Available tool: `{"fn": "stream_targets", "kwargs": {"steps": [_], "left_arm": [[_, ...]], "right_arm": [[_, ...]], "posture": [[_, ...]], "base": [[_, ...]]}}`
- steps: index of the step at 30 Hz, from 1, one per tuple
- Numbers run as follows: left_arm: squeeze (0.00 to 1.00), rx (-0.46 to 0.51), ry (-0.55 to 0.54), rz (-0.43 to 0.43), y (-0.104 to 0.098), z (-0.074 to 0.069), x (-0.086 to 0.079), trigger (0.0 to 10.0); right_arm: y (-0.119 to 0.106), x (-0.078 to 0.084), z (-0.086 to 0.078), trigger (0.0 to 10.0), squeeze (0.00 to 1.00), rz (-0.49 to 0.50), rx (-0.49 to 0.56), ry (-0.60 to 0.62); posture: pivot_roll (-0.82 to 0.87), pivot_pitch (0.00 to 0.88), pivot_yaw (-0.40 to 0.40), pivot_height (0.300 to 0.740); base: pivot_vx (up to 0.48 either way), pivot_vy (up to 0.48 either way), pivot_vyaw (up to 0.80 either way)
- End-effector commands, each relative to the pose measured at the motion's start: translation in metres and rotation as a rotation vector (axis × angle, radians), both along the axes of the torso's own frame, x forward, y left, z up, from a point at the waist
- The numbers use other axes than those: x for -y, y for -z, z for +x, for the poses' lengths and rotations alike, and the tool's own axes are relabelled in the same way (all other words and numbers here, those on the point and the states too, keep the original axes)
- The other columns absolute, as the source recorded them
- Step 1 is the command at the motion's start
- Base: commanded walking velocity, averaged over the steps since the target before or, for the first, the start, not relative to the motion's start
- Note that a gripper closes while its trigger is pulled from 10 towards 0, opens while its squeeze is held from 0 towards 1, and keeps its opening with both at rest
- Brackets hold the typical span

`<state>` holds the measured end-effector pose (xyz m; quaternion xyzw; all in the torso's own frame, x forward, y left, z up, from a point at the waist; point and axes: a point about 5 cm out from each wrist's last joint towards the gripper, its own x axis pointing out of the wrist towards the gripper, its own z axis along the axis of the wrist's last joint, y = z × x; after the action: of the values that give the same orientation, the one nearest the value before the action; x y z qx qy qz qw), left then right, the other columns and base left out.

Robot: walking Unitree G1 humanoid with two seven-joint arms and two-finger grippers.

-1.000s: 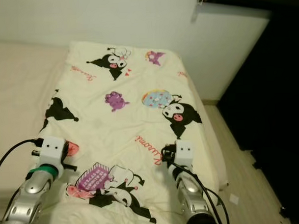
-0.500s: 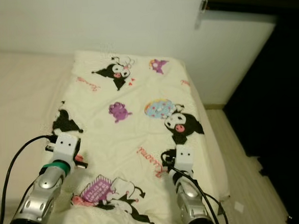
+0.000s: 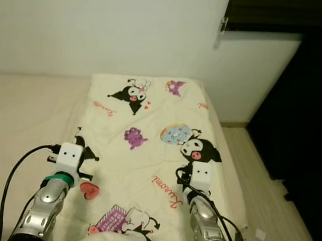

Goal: Clean up the room

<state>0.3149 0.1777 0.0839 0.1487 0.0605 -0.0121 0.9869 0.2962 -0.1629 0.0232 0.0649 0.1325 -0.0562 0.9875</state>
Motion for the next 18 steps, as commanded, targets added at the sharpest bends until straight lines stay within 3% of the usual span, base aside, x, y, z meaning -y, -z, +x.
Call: {"fn": "stream_targets", "kwargs": {"steps": [1, 18], "left_arm": [[0.00, -0.023, -0.006, 0.007, 0.007, -0.005, -0.003, 10.0], [0.00, -0.016, -0.050, -0.021, 0.016, -0.018, -0.012, 10.0]], "right_arm": [[0.007, 0.004, -0.005, 10.0, 0.00, 0.008, -0.039, 0.021], [0.009, 0.001, -0.005, 10.0, 0.00, -0.028, -0.066, -0.010]], "posture": [[0.14, 0.000, -0.003, 0.740], [0.15, 0.000, -0.044, 0.740]], "base": [[0.000, 0.000, 0.00], [0.000, 0.000, 0.00]]}}
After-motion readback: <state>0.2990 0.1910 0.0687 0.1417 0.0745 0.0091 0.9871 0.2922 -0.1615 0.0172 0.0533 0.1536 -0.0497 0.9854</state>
